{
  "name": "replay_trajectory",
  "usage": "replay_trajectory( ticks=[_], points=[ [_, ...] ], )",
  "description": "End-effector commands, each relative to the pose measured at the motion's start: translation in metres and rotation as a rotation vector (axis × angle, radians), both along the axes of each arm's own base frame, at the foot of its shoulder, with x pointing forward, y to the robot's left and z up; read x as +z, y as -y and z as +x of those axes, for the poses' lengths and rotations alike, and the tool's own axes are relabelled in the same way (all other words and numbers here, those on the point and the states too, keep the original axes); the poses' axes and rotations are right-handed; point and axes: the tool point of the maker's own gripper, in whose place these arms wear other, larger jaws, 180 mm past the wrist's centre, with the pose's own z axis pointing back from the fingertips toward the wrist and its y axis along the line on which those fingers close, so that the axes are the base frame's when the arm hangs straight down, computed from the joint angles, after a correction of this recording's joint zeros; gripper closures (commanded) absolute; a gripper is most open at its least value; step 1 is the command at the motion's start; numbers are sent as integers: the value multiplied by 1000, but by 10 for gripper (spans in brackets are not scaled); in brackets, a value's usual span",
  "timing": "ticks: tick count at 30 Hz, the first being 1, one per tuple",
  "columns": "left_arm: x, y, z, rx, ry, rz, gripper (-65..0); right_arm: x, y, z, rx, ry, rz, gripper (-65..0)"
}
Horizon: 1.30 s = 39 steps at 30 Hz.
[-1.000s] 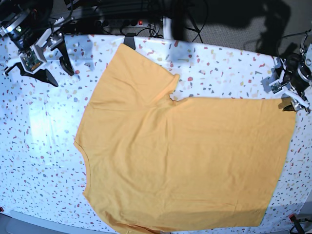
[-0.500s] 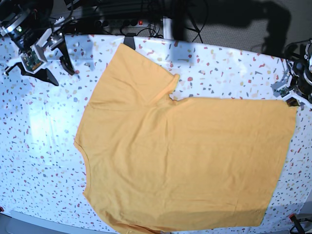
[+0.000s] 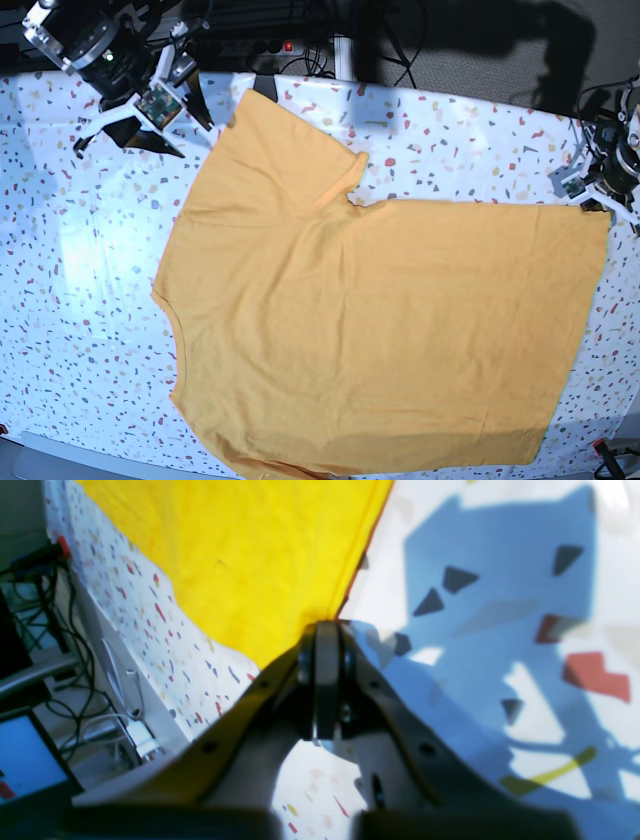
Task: Fold the T-shirt properly
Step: 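Grasp the shirt's shoulder edge with the right gripper, left gripper at the hem corner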
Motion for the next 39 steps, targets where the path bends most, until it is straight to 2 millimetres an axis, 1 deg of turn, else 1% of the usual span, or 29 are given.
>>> replay_trajectory(
  ticks=[1,2,3,7,11,13,14,17,23,24,25,26,29,31,37,38,39],
  points=[
    [14,-9,9,2,32,23,-135,7,-4,0,23,20,6,-261],
    [14,-8,9,2,32,22,-203,7,-3,0,21,18,3,-261],
    [14,-8,9,1,32,23,-240,6,-2,0,19,15,0,-261],
    [14,-7,9,-1,33,19,-246,5,-1,-1,15,6,-5,-261],
    [18,12,12,-75,61,-58,-246,5,-2,-1,15,6,-4,-261],
    [20,17,12,-96,69,-77,-246,5,-1,-1,15,6,-5,-261],
    [20,15,13,-95,70,-70,-246,5,-2,-1,15,6,-5,-261],
    [15,0,13,-107,53,12,-246,5,-2,-1,15,6,-4,-261],
    [4,-30,10,-43,17,48,-245,5,-2,-1,15,6,-1,-261],
    [3,-33,9,-34,14,51,-241,5,-2,-1,16,5,2,-261],
    [3,-36,9,-29,12,54,-212,5,-3,-1,16,4,7,-261],
    [3,-36,9,-27,11,54,-166,6,-4,-1,16,3,15,-261],
    [2,-34,9,-31,13,43,0,6,-5,-2,17,1,28,-261],
    [2,-29,10,-42,17,28,0,6,-5,-2,17,1,24,-261],
    [-1,-25,9,-40,15,20,0,3,-2,0,11,-2,14,-262],
    [-1,-25,9,-40,15,21,0,0,0,0,7,-8,11,-275],
    [-1,-25,9,-40,14,21,0,-3,2,-1,3,-14,3,-312]
  ],
)
